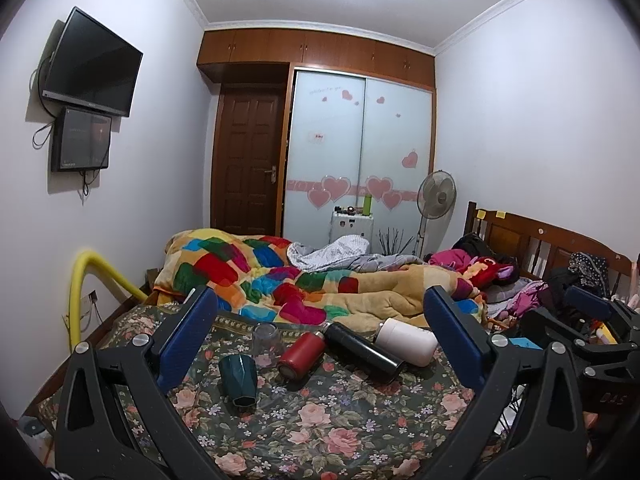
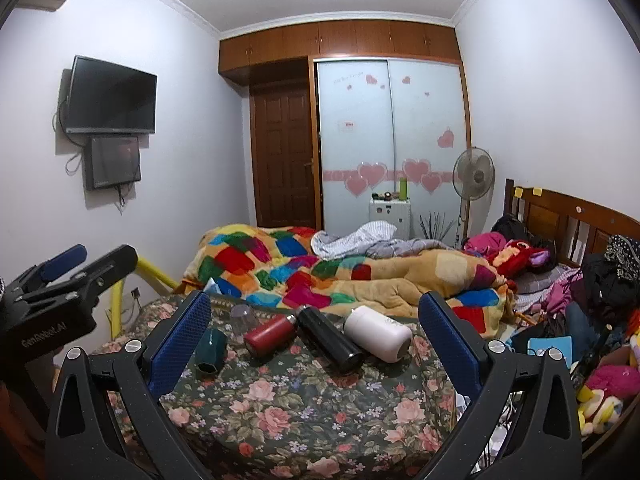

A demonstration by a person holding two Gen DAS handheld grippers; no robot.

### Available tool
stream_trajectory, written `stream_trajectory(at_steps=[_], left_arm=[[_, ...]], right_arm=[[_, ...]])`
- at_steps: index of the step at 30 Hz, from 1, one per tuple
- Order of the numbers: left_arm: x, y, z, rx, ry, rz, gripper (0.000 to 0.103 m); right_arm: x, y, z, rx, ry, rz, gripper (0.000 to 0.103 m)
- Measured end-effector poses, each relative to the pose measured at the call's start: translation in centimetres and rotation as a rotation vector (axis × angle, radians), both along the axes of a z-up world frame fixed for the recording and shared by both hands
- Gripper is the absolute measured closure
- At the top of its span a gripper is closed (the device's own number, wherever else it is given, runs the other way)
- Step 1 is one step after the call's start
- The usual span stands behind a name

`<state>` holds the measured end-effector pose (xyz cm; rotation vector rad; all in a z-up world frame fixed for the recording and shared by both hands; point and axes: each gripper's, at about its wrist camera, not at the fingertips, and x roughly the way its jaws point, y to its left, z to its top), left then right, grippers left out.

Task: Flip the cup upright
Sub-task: 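Move the right gripper down onto the lying black thermos and close it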

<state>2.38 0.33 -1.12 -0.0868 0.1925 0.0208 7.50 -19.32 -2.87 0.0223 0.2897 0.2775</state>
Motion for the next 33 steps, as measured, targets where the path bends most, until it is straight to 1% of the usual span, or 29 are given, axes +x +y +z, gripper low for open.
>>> stream_trajectory(at_steps=[5, 8, 14, 19, 20, 24, 26, 28, 29, 30, 32, 33], left_arm=[[2.8, 0.8, -1.4, -0.016, 0.05, 0.013, 0.0], [5.1, 1.7, -2.8, -0.024, 0.101, 0.018, 0.0], [9.8, 3.5, -6.6, -0.051, 0.223, 0.046, 0.0], [12.9, 5.1, -10.1, -0.082, 0.315, 0.076, 0.0], [13.3, 5.4, -10.6, -0.086, 0.326, 0.081, 0.0], [14.5, 6.1, -12.6, -0.093, 0.36, 0.098, 0.0], [14.9, 6.2, -13.2, -0.095, 0.372, 0.105, 0.0], [15.1, 6.3, -13.7, -0.097, 0.383, 0.109, 0.0], [15.2, 6.3, -13.9, -0.096, 0.388, 0.111, 0.0], [15.3, 6.4, -14.1, -0.093, 0.391, 0.113, 0.0], [15.4, 6.4, -14.4, -0.088, 0.394, 0.117, 0.0], [15.5, 6.5, -14.6, -0.084, 0.395, 0.119, 0.0]], right_arm=[[3.4, -0.4, -1.7, -0.02, 0.085, -0.005, 0.0], [5.6, -0.4, -2.8, -0.046, 0.13, -0.013, 0.0], [12.0, 0.3, -6.4, -0.158, 0.253, -0.018, 0.0], [18.0, 1.9, -10.2, -0.252, 0.392, 0.071, 0.001], [19.3, 2.2, -11.1, -0.273, 0.429, 0.097, 0.001], [23.1, 3.9, -13.4, -0.33, 0.52, 0.182, 0.002], [24.5, 4.5, -14.3, -0.349, 0.557, 0.218, 0.008], [26.1, 5.4, -15.5, -0.375, 0.614, 0.262, 0.011], [26.6, 5.7, -15.9, -0.383, 0.634, 0.277, 0.015], [27.4, 6.1, -16.6, -0.399, 0.665, 0.289, 0.017], [28.3, 6.3, -17.3, -0.413, 0.7, 0.302, 0.023], [28.9, 6.3, -17.7, -0.419, 0.725, 0.305, 0.023]])
